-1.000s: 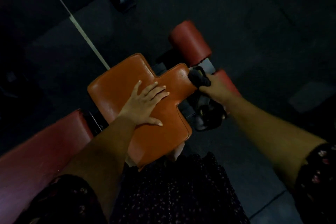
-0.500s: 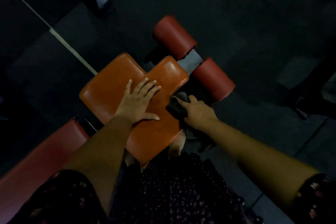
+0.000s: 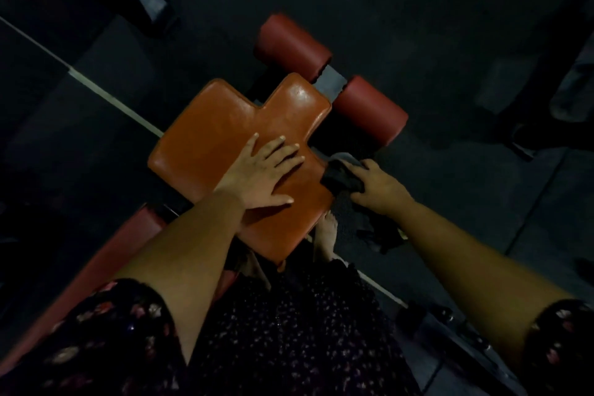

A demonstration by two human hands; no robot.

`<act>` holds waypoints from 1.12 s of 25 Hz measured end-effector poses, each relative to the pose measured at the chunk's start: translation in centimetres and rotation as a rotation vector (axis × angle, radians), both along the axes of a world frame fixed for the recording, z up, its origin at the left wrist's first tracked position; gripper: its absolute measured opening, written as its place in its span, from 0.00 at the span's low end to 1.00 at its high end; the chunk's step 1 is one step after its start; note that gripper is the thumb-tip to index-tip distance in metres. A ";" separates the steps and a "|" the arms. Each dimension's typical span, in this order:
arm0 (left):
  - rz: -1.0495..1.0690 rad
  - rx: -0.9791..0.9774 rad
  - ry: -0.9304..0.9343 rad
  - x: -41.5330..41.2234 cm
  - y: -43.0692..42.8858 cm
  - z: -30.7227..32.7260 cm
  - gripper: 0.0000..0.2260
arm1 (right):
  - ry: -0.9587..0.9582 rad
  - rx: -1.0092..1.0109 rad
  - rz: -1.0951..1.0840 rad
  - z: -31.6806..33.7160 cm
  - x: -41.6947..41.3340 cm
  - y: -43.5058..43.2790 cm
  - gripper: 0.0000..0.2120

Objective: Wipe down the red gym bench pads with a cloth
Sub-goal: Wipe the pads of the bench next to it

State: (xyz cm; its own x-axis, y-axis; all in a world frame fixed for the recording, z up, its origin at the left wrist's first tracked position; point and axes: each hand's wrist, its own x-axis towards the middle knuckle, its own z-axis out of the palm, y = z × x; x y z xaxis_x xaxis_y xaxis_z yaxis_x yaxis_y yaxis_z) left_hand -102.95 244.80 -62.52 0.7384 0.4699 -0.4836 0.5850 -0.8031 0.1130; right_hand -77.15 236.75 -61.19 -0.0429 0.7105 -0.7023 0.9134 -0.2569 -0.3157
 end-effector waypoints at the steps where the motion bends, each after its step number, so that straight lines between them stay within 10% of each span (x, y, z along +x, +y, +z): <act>1: -0.104 0.008 0.019 -0.3 -0.1 0.0 0.41 | 0.023 0.000 -0.145 0.1 0.6 -0.7 0.35; 10: -0.244 0.050 0.067 -0.4 -1.4 0.0 0.46 | 0.358 0.050 -1.195 -1.8 -9.6 -8.2 0.32; 18: -0.172 0.036 -0.057 -4.0 -5.9 -0.9 0.32 | 0.121 -0.065 -0.606 -1.3 -14.5 -17.1 0.34; 28: 0.064 0.058 -0.072 -5.9 -8.9 -1.9 0.34 | 0.382 -0.138 -1.290 -2.9 -15.8 -12.4 0.31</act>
State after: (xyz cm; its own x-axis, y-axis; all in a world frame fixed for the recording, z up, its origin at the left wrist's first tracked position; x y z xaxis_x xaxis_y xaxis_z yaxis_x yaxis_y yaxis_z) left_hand -108.81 235.93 -64.42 0.7377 0.5429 -0.4013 0.6275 -0.7707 0.1109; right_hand -92.92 224.39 -64.11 0.3886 0.3177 -0.8649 -0.1388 -0.9078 -0.3958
